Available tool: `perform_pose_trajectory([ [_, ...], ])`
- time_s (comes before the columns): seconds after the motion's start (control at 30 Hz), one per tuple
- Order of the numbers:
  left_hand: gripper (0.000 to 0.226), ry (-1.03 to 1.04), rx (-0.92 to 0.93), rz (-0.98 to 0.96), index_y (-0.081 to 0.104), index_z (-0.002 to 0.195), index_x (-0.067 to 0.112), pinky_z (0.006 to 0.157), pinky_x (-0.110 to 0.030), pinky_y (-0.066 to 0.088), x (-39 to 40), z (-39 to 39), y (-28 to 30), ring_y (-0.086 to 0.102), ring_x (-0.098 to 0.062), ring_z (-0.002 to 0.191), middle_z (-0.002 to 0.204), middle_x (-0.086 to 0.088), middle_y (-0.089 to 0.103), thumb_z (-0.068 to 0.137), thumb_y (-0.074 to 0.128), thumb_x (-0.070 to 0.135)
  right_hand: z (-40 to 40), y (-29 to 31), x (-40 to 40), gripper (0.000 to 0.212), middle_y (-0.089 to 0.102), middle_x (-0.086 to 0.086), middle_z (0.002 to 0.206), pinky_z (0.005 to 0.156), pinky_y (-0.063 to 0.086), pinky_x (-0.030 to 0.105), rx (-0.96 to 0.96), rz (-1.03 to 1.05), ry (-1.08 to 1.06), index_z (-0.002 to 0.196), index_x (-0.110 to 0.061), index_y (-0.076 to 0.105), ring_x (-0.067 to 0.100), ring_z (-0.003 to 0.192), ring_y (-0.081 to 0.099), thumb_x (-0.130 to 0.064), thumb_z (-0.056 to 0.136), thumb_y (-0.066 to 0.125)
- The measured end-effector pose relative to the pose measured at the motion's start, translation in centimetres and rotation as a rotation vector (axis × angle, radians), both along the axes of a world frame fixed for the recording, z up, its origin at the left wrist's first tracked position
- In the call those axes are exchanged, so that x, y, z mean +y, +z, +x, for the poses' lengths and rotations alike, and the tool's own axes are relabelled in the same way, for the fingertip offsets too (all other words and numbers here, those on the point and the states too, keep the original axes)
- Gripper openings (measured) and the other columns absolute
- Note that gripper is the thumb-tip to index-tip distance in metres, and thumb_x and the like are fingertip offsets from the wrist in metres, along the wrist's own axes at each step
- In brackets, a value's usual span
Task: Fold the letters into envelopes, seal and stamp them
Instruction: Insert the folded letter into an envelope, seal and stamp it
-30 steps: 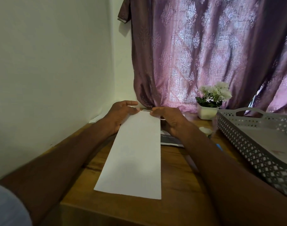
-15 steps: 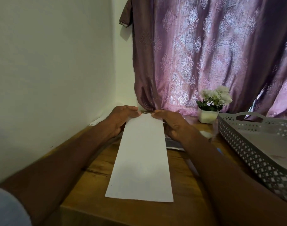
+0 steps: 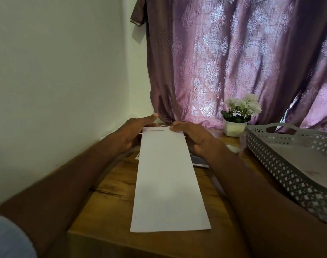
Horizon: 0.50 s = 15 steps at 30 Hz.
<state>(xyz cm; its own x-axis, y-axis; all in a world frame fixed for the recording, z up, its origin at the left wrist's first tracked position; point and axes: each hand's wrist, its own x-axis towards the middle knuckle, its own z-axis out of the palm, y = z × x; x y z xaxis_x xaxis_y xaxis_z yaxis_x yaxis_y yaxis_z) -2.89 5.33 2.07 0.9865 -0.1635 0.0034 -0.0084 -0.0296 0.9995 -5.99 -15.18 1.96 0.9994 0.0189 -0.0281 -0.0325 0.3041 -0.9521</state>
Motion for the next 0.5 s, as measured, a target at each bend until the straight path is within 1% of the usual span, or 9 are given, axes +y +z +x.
perform_pose_trajectory([
  [0.03,0.06,-0.039,0.001,0.02,0.078,0.108,0.009,0.069,-0.032,0.06,-0.03,0.02,-0.01,0.077,-0.027,0.086,0.1,-0.013,0.08,0.072,0.085,0.057,-0.1,-0.02,0.3,0.025,0.073,0.018,0.101,0.081,0.063,0.041,-0.008,-0.021,0.018,0.105,-0.004,0.072,0.032,0.093,0.071,0.004,0.082,0.077],
  [0.13,0.063,-0.04,-0.062,0.108,0.074,0.097,0.006,0.054,-0.023,0.057,-0.23,-0.12,-0.11,0.077,-0.015,0.064,0.081,-0.007,0.08,0.056,0.087,0.053,-0.27,-0.1,0.83,0.016,0.073,0.017,0.098,0.084,0.061,0.04,-0.033,-0.041,0.034,0.095,-0.003,0.075,0.031,0.093,0.07,0.006,0.082,0.074],
  [0.17,0.063,-0.035,-0.083,0.115,0.074,0.096,0.006,0.054,-0.022,0.057,-0.27,-0.09,-0.17,0.077,-0.014,0.064,0.081,-0.007,0.08,0.054,0.087,0.051,-0.23,-0.04,0.75,0.016,0.074,0.017,0.099,0.083,0.061,0.039,-0.04,-0.052,0.037,0.095,-0.003,0.076,0.03,0.092,0.071,0.006,0.082,0.074],
  [0.23,0.063,-0.064,-0.097,0.068,0.077,0.101,0.004,0.062,-0.025,0.06,-0.36,0.03,-0.38,0.079,-0.02,0.076,0.091,-0.01,0.081,0.055,0.091,0.045,-0.18,0.04,0.49,0.021,0.075,0.017,0.102,0.078,0.061,0.037,-0.041,-0.069,0.049,0.101,-0.003,0.077,0.029,0.09,0.072,0.005,0.082,0.075],
  [0.3,0.062,-0.089,-0.091,0.004,0.078,0.106,0.001,0.071,-0.031,0.062,-0.43,-0.1,-0.43,0.079,-0.028,0.088,0.101,-0.015,0.08,0.058,0.093,0.037,-0.15,0.09,0.29,0.023,0.077,0.016,0.1,0.067,0.061,0.032,-0.034,-0.083,0.029,0.102,-0.005,0.077,0.026,0.081,0.074,0.003,0.081,0.077],
  [0.33,0.062,-0.09,-0.089,-0.005,0.077,0.107,0.0,0.072,-0.032,0.062,-0.48,-0.12,-0.37,0.079,-0.029,0.089,0.102,-0.016,0.08,0.059,0.093,0.035,-0.12,0.1,0.23,0.019,0.077,0.015,0.096,0.063,0.06,0.03,-0.037,-0.093,0.016,0.097,-0.006,0.078,0.024,0.076,0.075,0.002,0.08,0.079],
  [0.4,0.059,-0.097,-0.082,0.014,0.076,0.106,0.0,0.068,-0.031,0.062,-0.43,-0.23,-0.27,0.079,-0.027,0.084,0.1,-0.016,0.08,0.061,0.092,0.035,0.12,0.01,0.07,0.012,0.078,0.013,0.087,0.057,0.06,0.029,-0.037,-0.098,0.024,0.081,-0.01,0.082,0.022,0.067,0.075,0.002,0.081,0.079],
  [0.47,0.055,-0.11,-0.047,0.051,0.076,0.106,0.001,0.066,-0.031,0.062,-0.25,-0.32,-0.21,0.079,-0.025,0.08,0.098,-0.015,0.08,0.066,0.091,0.036,0.35,-0.17,0.0,0.025,0.077,0.01,0.077,0.055,0.06,0.029,-0.028,-0.101,0.058,0.064,-0.013,0.082,0.02,0.061,0.074,0.001,0.084,0.076],
  [0.5,0.057,-0.114,-0.034,0.059,0.075,0.107,0.001,0.067,-0.031,0.062,-0.18,-0.34,-0.24,0.079,-0.025,0.081,0.099,-0.015,0.08,0.066,0.091,0.036,0.44,-0.28,-0.07,0.027,0.077,0.01,0.076,0.054,0.06,0.029,-0.025,-0.107,0.071,0.063,-0.013,0.082,0.02,0.06,0.074,-0.001,0.086,0.075],
])
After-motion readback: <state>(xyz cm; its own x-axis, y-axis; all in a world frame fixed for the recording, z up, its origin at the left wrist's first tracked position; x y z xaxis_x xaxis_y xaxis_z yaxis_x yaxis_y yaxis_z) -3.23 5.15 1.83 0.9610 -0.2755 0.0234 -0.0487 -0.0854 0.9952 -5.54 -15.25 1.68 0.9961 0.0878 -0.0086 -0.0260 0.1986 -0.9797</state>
